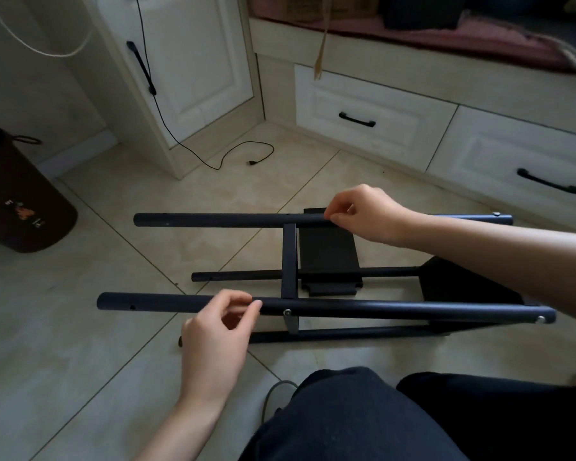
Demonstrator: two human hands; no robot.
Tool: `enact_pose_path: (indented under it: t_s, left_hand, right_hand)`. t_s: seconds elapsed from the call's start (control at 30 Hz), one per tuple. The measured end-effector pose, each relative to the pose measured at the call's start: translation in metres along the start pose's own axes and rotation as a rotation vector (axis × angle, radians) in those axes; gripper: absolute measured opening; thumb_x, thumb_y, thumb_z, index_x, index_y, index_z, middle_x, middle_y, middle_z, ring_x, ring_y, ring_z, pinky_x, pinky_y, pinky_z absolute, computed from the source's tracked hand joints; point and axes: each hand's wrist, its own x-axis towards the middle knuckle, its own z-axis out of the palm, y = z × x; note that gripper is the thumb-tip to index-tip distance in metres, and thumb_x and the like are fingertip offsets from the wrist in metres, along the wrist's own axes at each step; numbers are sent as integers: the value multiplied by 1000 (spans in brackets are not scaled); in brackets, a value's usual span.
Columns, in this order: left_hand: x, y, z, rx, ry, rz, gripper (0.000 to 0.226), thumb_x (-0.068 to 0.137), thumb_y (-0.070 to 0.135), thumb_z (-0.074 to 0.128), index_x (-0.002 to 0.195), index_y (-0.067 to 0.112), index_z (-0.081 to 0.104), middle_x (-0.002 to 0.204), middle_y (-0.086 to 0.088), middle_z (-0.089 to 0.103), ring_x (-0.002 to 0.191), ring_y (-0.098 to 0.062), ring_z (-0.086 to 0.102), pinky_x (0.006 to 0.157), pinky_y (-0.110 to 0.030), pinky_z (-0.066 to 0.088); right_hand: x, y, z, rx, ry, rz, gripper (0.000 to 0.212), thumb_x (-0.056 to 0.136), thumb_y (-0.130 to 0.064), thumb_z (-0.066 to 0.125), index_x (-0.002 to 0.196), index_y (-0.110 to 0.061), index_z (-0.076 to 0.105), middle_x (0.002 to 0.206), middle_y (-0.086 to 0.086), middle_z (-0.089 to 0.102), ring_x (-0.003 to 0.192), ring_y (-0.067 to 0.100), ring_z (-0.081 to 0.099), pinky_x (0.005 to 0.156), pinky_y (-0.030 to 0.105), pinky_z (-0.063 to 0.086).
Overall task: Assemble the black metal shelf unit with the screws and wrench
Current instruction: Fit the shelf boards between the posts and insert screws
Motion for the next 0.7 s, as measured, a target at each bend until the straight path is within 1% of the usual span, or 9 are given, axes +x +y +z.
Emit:
enact_pose_path:
  t_s: [0.07, 0.1, 0.17, 0.23, 0.3, 0.4, 0.47, 0.57, 0.7]
  left_hand:
    - [-3, -1, 5, -186, -25, -249, 10, 88, 19, 74, 81, 13, 71, 69, 3, 74, 64, -13, 73, 62, -27, 59]
    - [-3, -2, 7, -257, -51, -356, 14, 90, 20, 72, 82, 9, 72, 69, 0, 75, 65, -18, 74, 60, -26, 59]
    - [-2, -3, 10, -367, -112, -543, 22, 92, 25, 69, 86, 4, 72, 72, -5, 76, 69, -22, 76, 57, -24, 59]
    - [0, -4, 14, -493, -141, -698, 26, 94, 27, 68, 93, 1, 70, 78, -10, 77, 73, -24, 77, 58, -25, 61]
    - [1, -3, 17, -650, -106, -799, 28, 93, 26, 68, 101, -1, 68, 88, -15, 77, 80, -27, 77, 60, -27, 61]
    - [6, 3, 23, -858, 13, -859, 29, 91, 17, 70, 110, -3, 61, 108, -23, 72, 94, -31, 74, 68, -33, 61]
    - [9, 8, 28, -945, 72, -872, 33, 92, 11, 69, 117, -5, 56, 116, -26, 67, 101, -32, 72, 73, -38, 60]
    - [11, 16, 34, -1028, 111, -886, 44, 93, 2, 64, 133, -6, 46, 121, -29, 64, 105, -33, 70, 74, -40, 58]
    - [12, 17, 36, -1060, 131, -885, 44, 93, -1, 63, 133, -5, 46, 121, -30, 65, 105, -34, 69, 76, -43, 58]
  right_hand:
    - [3, 3, 2, -97, 18, -44, 19, 94, -14, 56, 106, -14, 71, 101, 3, 62, 90, 18, 55, 77, 22, 38]
    - [5, 5, 3, -138, 15, -59, 19, 94, -16, 57, 109, -15, 69, 105, 4, 59, 93, 19, 54, 80, 24, 39]
    - [9, 8, 4, -206, -9, -62, 24, 95, -22, 58, 117, -18, 65, 114, 7, 54, 102, 24, 51, 89, 30, 42]
    - [12, 10, 7, -283, -54, -35, 32, 97, -28, 56, 128, -20, 59, 123, 10, 50, 113, 31, 47, 98, 39, 42]
    - [15, 10, 10, -334, -112, 9, 36, 99, -33, 52, 133, -22, 55, 128, 10, 50, 119, 34, 45, 101, 47, 41]
    - [19, 8, 13, -336, -184, 54, 35, 102, -33, 45, 133, -21, 53, 128, 8, 55, 119, 32, 49, 100, 51, 41]
    - [20, 7, 13, -318, -212, 58, 33, 102, -28, 45, 133, -18, 52, 126, 8, 58, 118, 31, 51, 101, 53, 41]
    - [23, 8, 12, -317, -223, 58, 34, 101, -17, 47, 134, -15, 52, 127, 10, 58, 118, 32, 52, 101, 53, 42]
    - [24, 11, 11, -285, -201, 82, 40, 98, -8, 45, 136, -17, 52, 130, 12, 57, 118, 34, 53, 99, 49, 46]
